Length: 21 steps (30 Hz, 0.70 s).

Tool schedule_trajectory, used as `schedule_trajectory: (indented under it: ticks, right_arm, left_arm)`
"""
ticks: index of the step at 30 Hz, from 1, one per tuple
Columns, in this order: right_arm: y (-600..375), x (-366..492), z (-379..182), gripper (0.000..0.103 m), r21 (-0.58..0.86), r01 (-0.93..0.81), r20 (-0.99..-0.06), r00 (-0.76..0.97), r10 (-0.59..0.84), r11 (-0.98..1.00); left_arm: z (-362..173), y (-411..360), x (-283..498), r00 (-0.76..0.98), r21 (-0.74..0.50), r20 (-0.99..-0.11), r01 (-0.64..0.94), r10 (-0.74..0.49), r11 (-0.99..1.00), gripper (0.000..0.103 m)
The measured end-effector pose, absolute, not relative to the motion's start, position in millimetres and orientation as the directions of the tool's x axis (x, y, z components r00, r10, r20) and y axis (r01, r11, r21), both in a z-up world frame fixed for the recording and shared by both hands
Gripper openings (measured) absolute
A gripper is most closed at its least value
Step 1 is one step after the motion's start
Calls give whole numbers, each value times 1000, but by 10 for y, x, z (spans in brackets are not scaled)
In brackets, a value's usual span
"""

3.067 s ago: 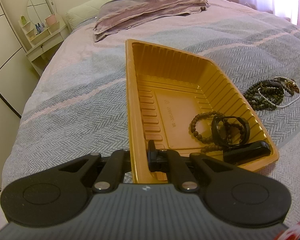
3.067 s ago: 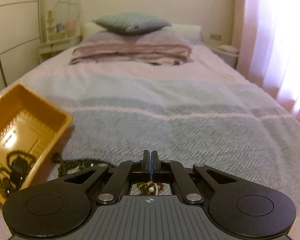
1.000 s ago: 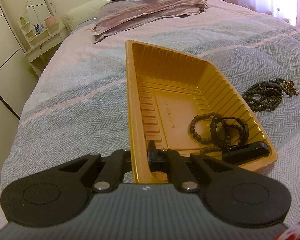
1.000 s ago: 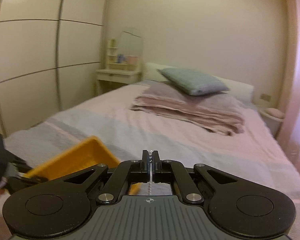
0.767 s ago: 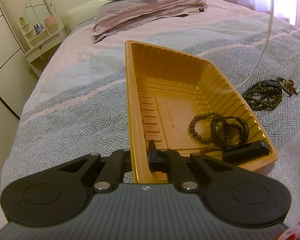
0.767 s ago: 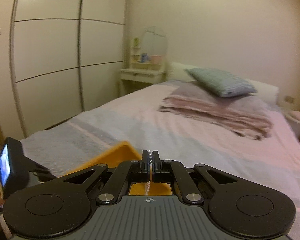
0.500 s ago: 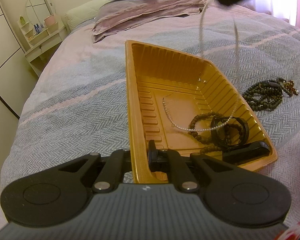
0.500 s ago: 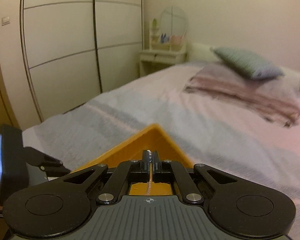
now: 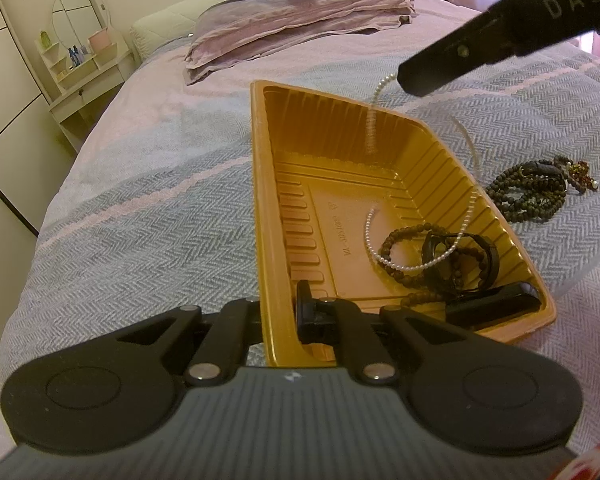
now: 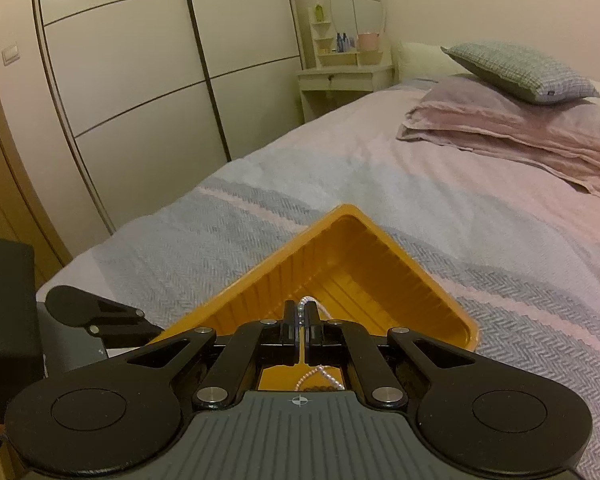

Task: Organize jewelry

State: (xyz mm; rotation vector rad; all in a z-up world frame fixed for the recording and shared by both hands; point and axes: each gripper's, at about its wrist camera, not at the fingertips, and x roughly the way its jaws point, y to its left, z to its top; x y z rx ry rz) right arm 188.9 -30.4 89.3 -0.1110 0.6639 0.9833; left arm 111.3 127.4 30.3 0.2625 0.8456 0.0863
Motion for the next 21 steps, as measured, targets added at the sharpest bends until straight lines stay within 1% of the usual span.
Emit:
schedule_trajectory:
  ticks: [5, 6, 7, 8, 9, 10, 12, 15, 18, 21]
  right_arm:
    - [-392, 1911, 872, 2, 243, -794, -557, 356, 750, 557]
    - [-427, 1914, 870, 5, 242, -786, -557, 368, 745, 569]
    - [-478, 1913, 868, 16, 237, -777, -556, 385, 737, 584]
    - [-552, 1922, 869, 23, 240, -766, -549, 399, 734, 596]
    - [-639, 1923, 873, 39, 250, -755, -538, 413, 735, 606]
    - [-759, 1921, 875, 47, 265, -738, -522, 432, 736, 621]
    - [-996, 1920, 871, 48, 281, -702, -505, 471, 723, 654]
    - [-1383, 1899, 776, 49, 276, -629, -510, 546, 665, 727]
    - [-1788, 1866, 580, 49, 245, -535, -538, 619, 573, 809]
    - [-2191, 1853, 338, 49, 243, -426, -583, 654, 482, 872]
  left_arm:
    - [301, 1272, 1116, 662, 264, -728, 29, 180, 964, 5]
    - [300, 1274, 1119, 661, 263, -729, 28, 180, 964, 5]
    - [300, 1276, 1121, 661, 263, -729, 28, 180, 964, 5]
    - [299, 1277, 1124, 660, 263, -729, 28, 180, 964, 5]
    - [300, 1278, 1123, 660, 262, -729, 27, 180, 965, 5]
    - [299, 1278, 1123, 660, 261, -730, 26, 180, 965, 5]
    - [306, 1278, 1120, 661, 260, -729, 26, 178, 965, 5]
    - [315, 1273, 1115, 662, 260, -728, 26, 179, 965, 5]
    - [318, 1272, 1111, 663, 261, -727, 26, 178, 965, 5]
    - [322, 1275, 1110, 663, 262, -726, 26, 179, 965, 5]
